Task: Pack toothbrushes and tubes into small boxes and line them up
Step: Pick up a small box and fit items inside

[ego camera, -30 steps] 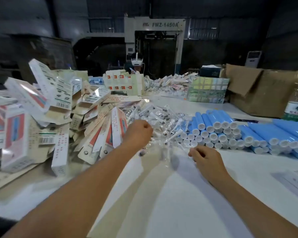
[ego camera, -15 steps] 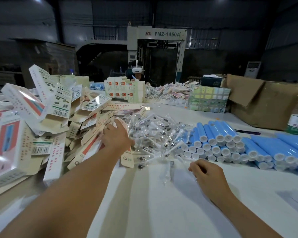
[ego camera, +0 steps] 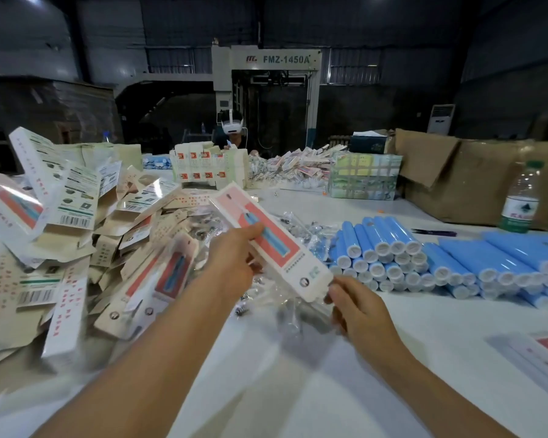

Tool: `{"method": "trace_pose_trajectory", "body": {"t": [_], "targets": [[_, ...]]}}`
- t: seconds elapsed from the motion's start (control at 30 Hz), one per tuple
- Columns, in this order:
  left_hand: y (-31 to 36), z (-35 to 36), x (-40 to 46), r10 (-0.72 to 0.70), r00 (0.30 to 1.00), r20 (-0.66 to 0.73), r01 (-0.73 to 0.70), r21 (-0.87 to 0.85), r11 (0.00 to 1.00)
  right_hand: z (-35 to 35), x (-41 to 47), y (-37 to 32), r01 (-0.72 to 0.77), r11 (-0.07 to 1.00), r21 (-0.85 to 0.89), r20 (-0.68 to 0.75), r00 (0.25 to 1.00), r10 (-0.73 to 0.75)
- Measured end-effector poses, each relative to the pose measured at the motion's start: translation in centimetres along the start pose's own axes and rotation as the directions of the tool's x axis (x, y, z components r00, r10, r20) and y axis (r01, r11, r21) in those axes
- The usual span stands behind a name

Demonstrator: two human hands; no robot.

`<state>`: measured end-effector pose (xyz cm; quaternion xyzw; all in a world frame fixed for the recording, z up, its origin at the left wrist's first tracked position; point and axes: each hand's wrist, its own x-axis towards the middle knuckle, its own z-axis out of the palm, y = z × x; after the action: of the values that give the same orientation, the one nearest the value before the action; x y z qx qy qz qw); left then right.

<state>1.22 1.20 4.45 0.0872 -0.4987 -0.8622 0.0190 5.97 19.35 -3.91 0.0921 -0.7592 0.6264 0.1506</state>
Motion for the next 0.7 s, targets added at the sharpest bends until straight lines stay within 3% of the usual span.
{"method": "trace_pose_trajectory", "body": {"t": [0.1,0.27,0.33,0.37,0.4,0.43,0.47,0.5,0.53,0.6,0.63,0.7], "targets": [[-2.9,1.8,-1.1,-0.077,0.996,0.047,0.083,-0.135,0.987,-0.2,-0.3,-0.9,-0.171,0.950,0.260,0.079,0.985,0.156],[-5.6,1.5,-1.6,-0.096,0.984,0.151,0.126,-0.204,0.971,-1.2,0.0,-0.5,-0.177,0.965,0.194,-0.025,0.982,0.185],[-5.6,1.1,-1.4,0.022,0.999,0.048,-0.017,-0.091,0.996,-1.7,0.6,-0.1,-0.136,0.984,0.118,-0.103,0.983,0.149],[-5.5,0.8,-1.4,0.176,0.983,-0.058,-0.170,0.095,0.981,-1.9,0.9,0.1,-0.106,0.989,0.102,-0.137,0.983,0.119],[-5.2,0.4,-1.5,0.405,0.909,-0.099,-0.350,0.351,0.869,-2.2,1.1,0.2,-0.073,0.995,0.073,-0.157,0.984,0.084],[-4.9,-0.1,-1.6,0.645,0.764,0.008,-0.525,0.588,0.615,-2.4,1.2,0.2,-0.032,0.999,0.021,-0.161,0.986,0.035],[-4.7,-0.5,-1.9,0.773,0.594,0.225,-0.628,0.730,0.270,-2.7,1.2,0.2,0.024,0.997,-0.067,-0.146,0.989,-0.034],[-4.6,-0.7,-2.0,0.749,0.484,0.453,-0.649,0.760,-0.040,-2.9,1.1,0.2,0.096,0.980,-0.172,-0.109,0.987,-0.116],[-4.5,-0.7,-2.1,0.608,0.488,0.627,-0.629,0.735,-0.253,-3.1,0.9,0.1,0.174,0.946,-0.272,-0.054,0.979,-0.196],[-4.8,-0.4,-2.1,0.258,0.642,0.722,-0.558,0.670,-0.490,-3.3,0.7,0.0,0.299,0.880,-0.368,0.050,0.952,-0.303],[-5.2,-0.5,-1.7,0.138,0.676,0.724,-0.561,0.627,-0.541,-3.4,0.6,-0.1,0.341,0.870,-0.357,0.073,0.938,-0.338],[-5.8,-0.7,-1.2,0.039,0.697,0.716,-0.624,0.632,-0.460,-3.6,0.6,-0.5,0.417,0.838,-0.353,0.091,0.906,-0.413]]}}
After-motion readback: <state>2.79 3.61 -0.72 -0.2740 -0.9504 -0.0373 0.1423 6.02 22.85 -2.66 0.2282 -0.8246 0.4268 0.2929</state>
